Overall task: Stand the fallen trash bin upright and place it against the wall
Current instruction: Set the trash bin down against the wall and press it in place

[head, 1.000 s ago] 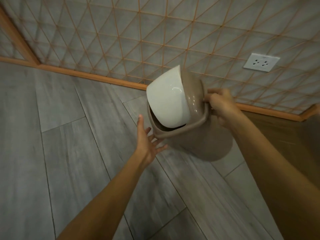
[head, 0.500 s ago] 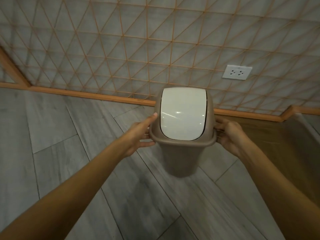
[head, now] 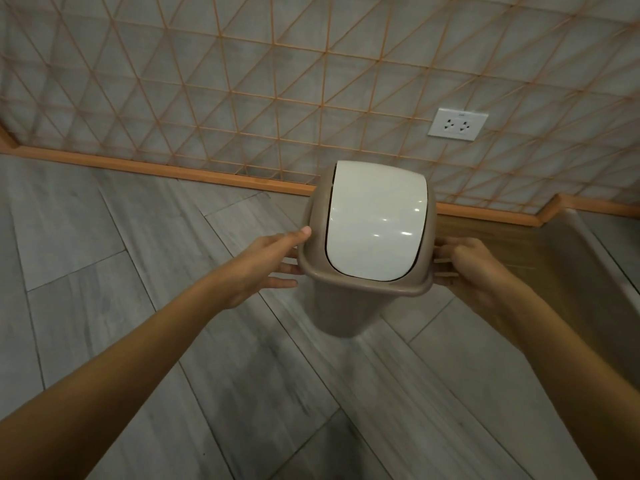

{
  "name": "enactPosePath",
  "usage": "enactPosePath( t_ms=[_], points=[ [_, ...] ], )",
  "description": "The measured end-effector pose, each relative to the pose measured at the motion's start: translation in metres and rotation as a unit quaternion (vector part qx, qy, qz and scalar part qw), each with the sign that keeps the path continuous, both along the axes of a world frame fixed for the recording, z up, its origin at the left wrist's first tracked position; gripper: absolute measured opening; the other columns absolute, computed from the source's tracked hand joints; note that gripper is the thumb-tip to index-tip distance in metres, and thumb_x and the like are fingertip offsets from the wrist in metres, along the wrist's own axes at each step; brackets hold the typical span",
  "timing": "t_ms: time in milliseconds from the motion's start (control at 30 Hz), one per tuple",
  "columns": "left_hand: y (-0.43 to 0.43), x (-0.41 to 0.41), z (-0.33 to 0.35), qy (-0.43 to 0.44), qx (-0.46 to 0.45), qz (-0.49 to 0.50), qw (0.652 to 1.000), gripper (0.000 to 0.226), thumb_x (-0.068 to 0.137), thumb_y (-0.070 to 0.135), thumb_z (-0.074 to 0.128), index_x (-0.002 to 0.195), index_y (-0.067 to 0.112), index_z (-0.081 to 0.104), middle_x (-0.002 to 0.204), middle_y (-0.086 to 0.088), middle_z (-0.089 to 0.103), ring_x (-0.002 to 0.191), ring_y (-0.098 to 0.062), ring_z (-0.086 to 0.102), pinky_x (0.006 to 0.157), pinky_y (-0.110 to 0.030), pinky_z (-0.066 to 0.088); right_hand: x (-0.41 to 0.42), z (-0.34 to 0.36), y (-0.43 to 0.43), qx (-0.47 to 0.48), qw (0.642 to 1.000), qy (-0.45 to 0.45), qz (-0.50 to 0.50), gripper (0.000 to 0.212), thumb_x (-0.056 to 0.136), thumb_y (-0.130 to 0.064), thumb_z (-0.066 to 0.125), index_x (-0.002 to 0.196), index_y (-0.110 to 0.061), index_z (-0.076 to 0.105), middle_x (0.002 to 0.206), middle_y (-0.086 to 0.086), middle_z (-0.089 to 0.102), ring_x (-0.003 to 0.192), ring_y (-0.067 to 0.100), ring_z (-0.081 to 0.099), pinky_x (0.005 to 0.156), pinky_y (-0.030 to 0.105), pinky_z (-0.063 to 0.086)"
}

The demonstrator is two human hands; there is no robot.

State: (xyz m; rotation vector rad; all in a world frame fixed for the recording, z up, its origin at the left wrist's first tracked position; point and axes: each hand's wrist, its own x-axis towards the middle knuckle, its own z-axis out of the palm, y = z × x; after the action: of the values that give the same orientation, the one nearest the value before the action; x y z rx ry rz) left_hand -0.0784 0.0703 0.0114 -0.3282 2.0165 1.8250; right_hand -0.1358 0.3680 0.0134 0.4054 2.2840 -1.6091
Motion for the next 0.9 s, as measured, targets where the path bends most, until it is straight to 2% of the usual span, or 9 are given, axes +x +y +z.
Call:
enactPosePath(
  t_ms=[100, 167, 267, 333, 433, 533, 667, 733, 900],
  points=[
    [0.0, 0.003, 0.0, 0.044, -0.08, -0.029, 0.995, 0.078, 0.082, 0.06, 0.055, 0.146, 0.023, 0.031, 0.144, -0.004, 0.047, 0.117, -0.019, 0.057, 0.089, -0.032, 0.052, 0.012, 0.007, 0.009, 0.068, 0.997, 0.024, 0.02, 0.045, 0.096, -0.019, 0.051, 0.14, -0.016, 0.046, 0.113, 0.007, 0.065, 0.096, 0.022, 0.064, 0.067, 0.031, 0.049],
    [0.003, 0.004, 0.0, 0.133, -0.17, -0.034, 0.976, 0.096, 0.076, 0.066, 0.058, 0.152, 0.033, 0.009, 0.157, -0.003, 0.026, 0.135, -0.023, 0.04, 0.104, -0.041, 0.042, 0.022, 0.01, 0.01, 0.114, 0.989, 0.089, 0.011, 0.058, 0.095, -0.028, 0.054, 0.148, -0.024, 0.032, 0.126, 0.005, 0.056, 0.112, 0.025, 0.057, 0.082, 0.038, 0.051],
    [0.014, 0.009, 0.003, 0.335, -0.337, -0.093, 0.875, 0.108, 0.073, 0.07, 0.059, 0.151, 0.037, -0.007, 0.162, 0.006, -0.004, 0.146, -0.015, 0.009, 0.113, -0.046, 0.021, 0.041, 0.018, -0.002, 0.17, 0.963, 0.202, 0.055, 0.072, 0.091, -0.046, 0.054, 0.151, -0.038, 0.014, 0.155, 0.002, 0.026, 0.135, 0.021, 0.038, 0.109, 0.047, 0.036],
    [0.023, 0.01, 0.002, 0.43, -0.414, -0.14, 0.79, 0.109, 0.073, 0.073, 0.057, 0.152, 0.03, -0.006, 0.162, 0.0, -0.009, 0.145, -0.011, -0.002, 0.116, -0.051, 0.014, 0.053, 0.023, -0.015, 0.206, 0.933, 0.273, 0.113, 0.08, 0.089, -0.052, 0.055, 0.151, -0.039, 0.006, 0.16, 0.0, 0.008, 0.143, 0.022, 0.021, 0.111, 0.046, 0.025],
    [0.037, 0.009, -0.009, 0.476, -0.485, -0.184, 0.71, 0.104, 0.075, 0.079, 0.044, 0.153, 0.025, 0.0, 0.162, -0.01, -0.007, 0.149, -0.024, -0.006, 0.116, -0.06, 0.013, 0.057, 0.013, -0.032, 0.356, 0.839, 0.349, 0.218, 0.092, 0.077, -0.07, 0.05, 0.15, -0.043, 0.002, 0.161, 0.008, -0.005, 0.147, 0.034, 0.004, 0.112, 0.061, 0.022],
    [0.039, 0.005, -0.021, 0.476, -0.522, -0.194, 0.681, 0.096, 0.08, 0.078, 0.036, 0.153, 0.026, 0.003, 0.162, -0.011, -0.005, 0.149, -0.029, -0.005, 0.114, -0.063, 0.015, 0.054, -0.011, -0.032, 0.43, 0.8, 0.312, 0.28, 0.093, 0.07, -0.08, 0.039, 0.147, -0.05, -0.003, 0.159, 0.006, -0.021, 0.146, 0.041, -0.015, 0.108, 0.071, 0.015],
    [0.034, -0.001, -0.036, 0.469, -0.562, -0.197, 0.652, 0.081, 0.088, 0.071, 0.029, 0.154, 0.028, 0.007, 0.163, -0.006, 0.003, 0.149, -0.027, -0.004, 0.111, -0.065, 0.021, 0.047, -0.029, -0.019, 0.421, 0.772, 0.357, 0.314, 0.083, 0.081, -0.07, 0.039, 0.151, -0.038, 0.01, 0.158, 0.012, -0.024, 0.147, 0.041, -0.012, 0.108, 0.068, 0.028],
    [0.036, -0.005, -0.041, 0.468, -0.565, -0.199, 0.65, 0.078, 0.089, 0.07, 0.026, 0.153, 0.03, 0.008, 0.163, -0.005, 0.001, 0.149, -0.028, -0.006, 0.11, -0.066, 0.021, 0.042, -0.033, -0.02, 0.393, 0.776, 0.38, 0.316, 0.083, 0.084, -0.07, 0.036, 0.153, -0.03, 0.012, 0.157, 0.016, -0.025, 0.147, 0.032, -0.02, 0.112, 0.066, 0.023],
    [0.039, -0.021, -0.047, 0.47, -0.574, -0.18, 0.646, 0.077, 0.089, 0.071, 0.025, 0.153, 0.031, 0.008, 0.163, -0.006, -0.001, 0.149, -0.029, -0.006, 0.112, -0.065, 0.021, 0.023, -0.034, -0.025, 0.362, 0.786, 0.395, 0.309, 0.092, 0.081, -0.071, 0.042, 0.153, -0.032, 0.001, 0.148, -0.001, -0.047, 0.142, 0.019, -0.034, 0.115, 0.065, 0.015]
  ],
)
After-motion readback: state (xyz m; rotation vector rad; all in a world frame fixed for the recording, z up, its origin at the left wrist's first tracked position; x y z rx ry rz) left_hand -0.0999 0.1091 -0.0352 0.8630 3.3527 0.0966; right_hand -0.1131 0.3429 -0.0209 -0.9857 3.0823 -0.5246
